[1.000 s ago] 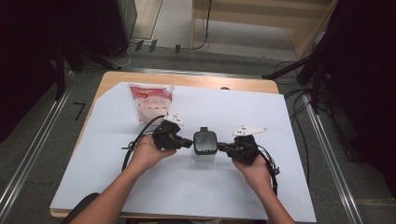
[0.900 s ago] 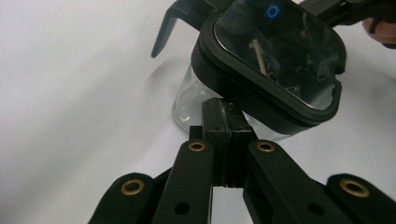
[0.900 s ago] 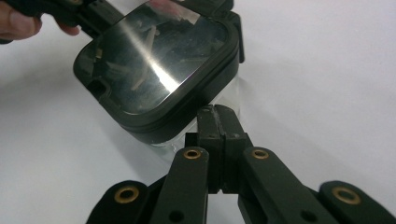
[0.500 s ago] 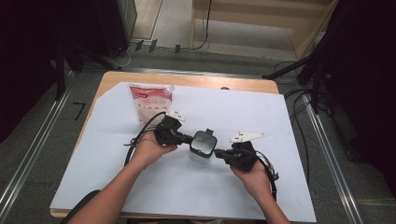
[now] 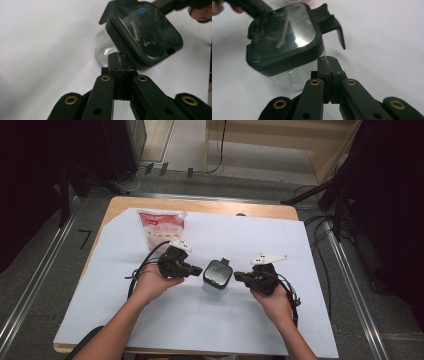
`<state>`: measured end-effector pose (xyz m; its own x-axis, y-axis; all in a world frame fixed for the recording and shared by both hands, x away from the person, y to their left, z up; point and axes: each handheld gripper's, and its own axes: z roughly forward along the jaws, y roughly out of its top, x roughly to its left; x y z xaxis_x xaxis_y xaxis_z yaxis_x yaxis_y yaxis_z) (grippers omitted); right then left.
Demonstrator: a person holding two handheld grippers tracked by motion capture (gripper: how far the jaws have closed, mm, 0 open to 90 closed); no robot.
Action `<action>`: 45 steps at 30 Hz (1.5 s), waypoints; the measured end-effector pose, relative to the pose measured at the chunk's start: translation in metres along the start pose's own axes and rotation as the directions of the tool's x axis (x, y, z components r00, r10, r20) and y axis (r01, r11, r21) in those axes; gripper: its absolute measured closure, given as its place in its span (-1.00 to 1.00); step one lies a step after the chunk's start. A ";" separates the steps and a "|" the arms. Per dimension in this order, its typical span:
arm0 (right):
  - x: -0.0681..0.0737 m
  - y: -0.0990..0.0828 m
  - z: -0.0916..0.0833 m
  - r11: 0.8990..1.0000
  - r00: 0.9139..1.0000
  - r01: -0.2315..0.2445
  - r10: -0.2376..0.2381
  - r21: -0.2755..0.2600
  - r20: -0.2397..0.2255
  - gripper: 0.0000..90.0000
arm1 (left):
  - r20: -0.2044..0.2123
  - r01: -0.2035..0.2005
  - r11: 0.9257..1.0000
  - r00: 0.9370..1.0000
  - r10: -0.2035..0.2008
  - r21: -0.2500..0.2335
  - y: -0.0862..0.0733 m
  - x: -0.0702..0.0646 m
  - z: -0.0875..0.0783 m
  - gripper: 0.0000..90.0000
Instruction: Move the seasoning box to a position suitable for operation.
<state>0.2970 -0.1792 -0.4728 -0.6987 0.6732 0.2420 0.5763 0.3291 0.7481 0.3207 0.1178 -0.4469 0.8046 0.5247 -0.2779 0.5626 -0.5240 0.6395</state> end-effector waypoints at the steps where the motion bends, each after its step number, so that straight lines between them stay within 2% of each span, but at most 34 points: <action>1: -0.002 0.002 0.001 1.000 1.000 0.003 -0.003 0.006 0.002 1.00 | -0.001 0.012 1.000 1.000 -0.012 -0.007 -0.002 -0.002 -0.002 1.00; 5: -0.007 0.007 0.005 1.000 1.000 0.014 -0.014 0.004 0.007 1.00 | -0.011 0.009 1.000 1.000 -0.009 -0.016 -0.010 -0.007 -0.012 1.00; 8: -0.011 0.011 0.008 1.000 1.000 0.015 -0.015 0.004 0.008 1.00 | -0.016 0.013 1.000 1.000 -0.014 -0.016 -0.014 -0.011 -0.014 1.00; 13: -0.017 0.017 0.013 1.000 1.000 0.019 -0.019 0.005 -0.003 1.00 | -0.007 -0.001 1.000 1.000 0.001 0.002 -0.017 -0.020 -0.007 1.00; 18: -0.014 0.019 0.019 0.999 0.999 0.035 -0.035 0.013 -0.024 1.00 | 0.009 -0.006 1.000 1.000 0.006 0.023 -0.019 -0.027 0.002 1.00; 22: -0.011 0.020 0.022 0.999 0.999 0.044 -0.043 0.022 -0.019 1.00 | 0.004 -0.022 0.999 1.000 0.021 0.037 -0.018 -0.031 0.009 1.00; 32: -0.010 0.018 0.021 0.998 0.999 0.050 -0.050 0.024 -0.015 1.00 | 0.033 -0.015 1.000 0.999 0.014 0.028 -0.015 -0.028 0.012 1.00; 40: -0.005 0.016 0.018 0.998 0.999 0.054 -0.054 0.035 -0.009 1.00 | 0.003 -0.012 1.000 1.000 0.012 0.028 -0.014 -0.024 0.009 1.00; 45: -0.001 0.013 0.016 0.997 0.998 0.059 -0.059 0.042 -0.012 1.00 | -0.001 -0.008 1.000 1.000 0.008 0.026 -0.012 -0.019 0.008 1.00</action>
<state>0.3124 -0.1646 -0.4731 -0.7364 0.6448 0.2049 0.5510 0.3957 0.7347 0.2998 0.1083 -0.4552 0.8088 0.5212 -0.2723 0.5612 -0.5456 0.6225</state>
